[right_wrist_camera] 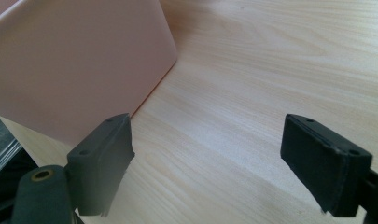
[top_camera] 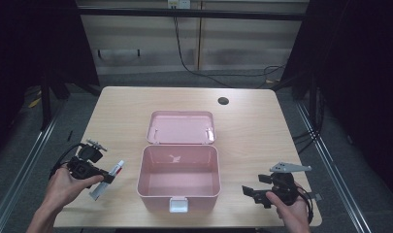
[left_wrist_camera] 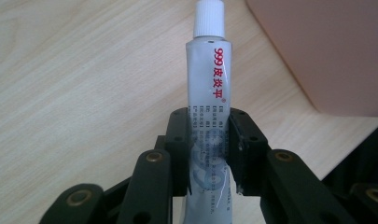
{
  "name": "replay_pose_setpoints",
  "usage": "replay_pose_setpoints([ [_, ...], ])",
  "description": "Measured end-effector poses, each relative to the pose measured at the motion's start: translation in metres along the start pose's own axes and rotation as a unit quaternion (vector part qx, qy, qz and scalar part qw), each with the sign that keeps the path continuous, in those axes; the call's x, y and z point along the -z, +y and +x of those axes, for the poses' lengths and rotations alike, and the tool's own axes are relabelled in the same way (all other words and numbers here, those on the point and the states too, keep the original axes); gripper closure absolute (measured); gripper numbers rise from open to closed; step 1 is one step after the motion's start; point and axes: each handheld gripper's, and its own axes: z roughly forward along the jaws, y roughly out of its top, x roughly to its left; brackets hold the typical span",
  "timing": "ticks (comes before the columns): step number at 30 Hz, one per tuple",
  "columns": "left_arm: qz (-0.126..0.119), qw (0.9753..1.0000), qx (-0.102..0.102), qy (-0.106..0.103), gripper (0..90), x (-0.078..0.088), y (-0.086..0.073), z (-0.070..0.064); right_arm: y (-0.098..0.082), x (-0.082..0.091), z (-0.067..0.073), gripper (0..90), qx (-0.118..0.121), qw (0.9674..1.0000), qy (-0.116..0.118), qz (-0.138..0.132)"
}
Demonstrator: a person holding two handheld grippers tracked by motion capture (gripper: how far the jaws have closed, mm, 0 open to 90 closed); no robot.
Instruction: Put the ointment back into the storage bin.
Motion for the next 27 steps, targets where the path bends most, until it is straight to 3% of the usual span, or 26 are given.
replay_pose_setpoints([
  [5, -0.003, 1.0, -0.001, -0.008, 71.5, 0.005, 0.001, -0.001, 0.0, 0.0, 0.0, 16.5, 0.001, 1.0, 0.0, 0.001],
  [27, -0.015, 0.9996, -0.024, -0.007, 71.5, 0.025, 0.01, -0.017, 0.0, 0.0, 0.0, 16.4, 0.0, 1.0, 0.001, 0.001],
])
